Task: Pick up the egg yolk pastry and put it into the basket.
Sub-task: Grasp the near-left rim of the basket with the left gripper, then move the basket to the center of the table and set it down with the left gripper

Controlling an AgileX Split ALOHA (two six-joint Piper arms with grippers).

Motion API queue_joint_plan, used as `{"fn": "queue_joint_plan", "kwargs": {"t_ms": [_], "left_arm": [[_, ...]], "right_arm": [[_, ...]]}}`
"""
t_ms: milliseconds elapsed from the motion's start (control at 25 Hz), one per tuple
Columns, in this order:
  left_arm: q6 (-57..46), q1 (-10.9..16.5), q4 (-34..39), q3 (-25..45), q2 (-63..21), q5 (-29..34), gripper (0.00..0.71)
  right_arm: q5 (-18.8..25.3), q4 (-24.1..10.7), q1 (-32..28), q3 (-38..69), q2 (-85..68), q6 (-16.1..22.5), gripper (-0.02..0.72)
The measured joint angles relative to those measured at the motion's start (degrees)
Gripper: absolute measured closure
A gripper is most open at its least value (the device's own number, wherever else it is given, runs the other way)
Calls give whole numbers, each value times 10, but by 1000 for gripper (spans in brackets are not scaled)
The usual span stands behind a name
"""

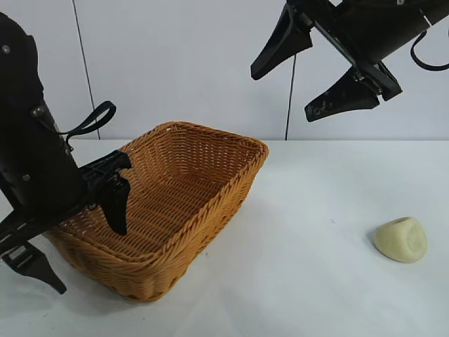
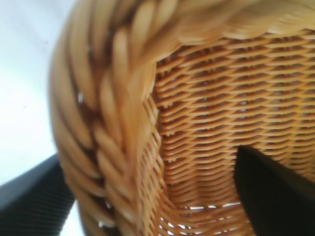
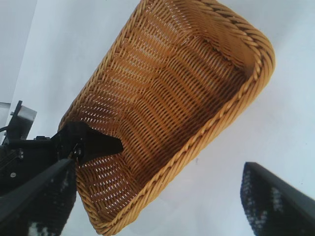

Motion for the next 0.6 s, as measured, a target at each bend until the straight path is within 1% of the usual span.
{"fn": "queue_joint_plan", "kwargs": {"t_ms": [40,160,240,320,440,520,600], "left_arm": [[-7,1,-6,0,0,-2,567],[8,6,-18,0,0,-6,573],[41,16,-33,-1,-4,-5,573],[101,42,-57,-3,-9,0,573],[250,96,-129,-14,-12,24,573],[347,129,-154,-24,-12,42,573],[402,153,-160,-38,-12,61,573]], "right_arm": [[0,0,0,0,0,0,80],[0,-1,0,0,0,0,80],[0,-1,0,0,0,0,80],[0,-1,0,0,0,0,80],[0,-1,0,0,0,0,80],[0,-1,0,0,0,0,80],[0,-2,0,0,0,0,80]]}}
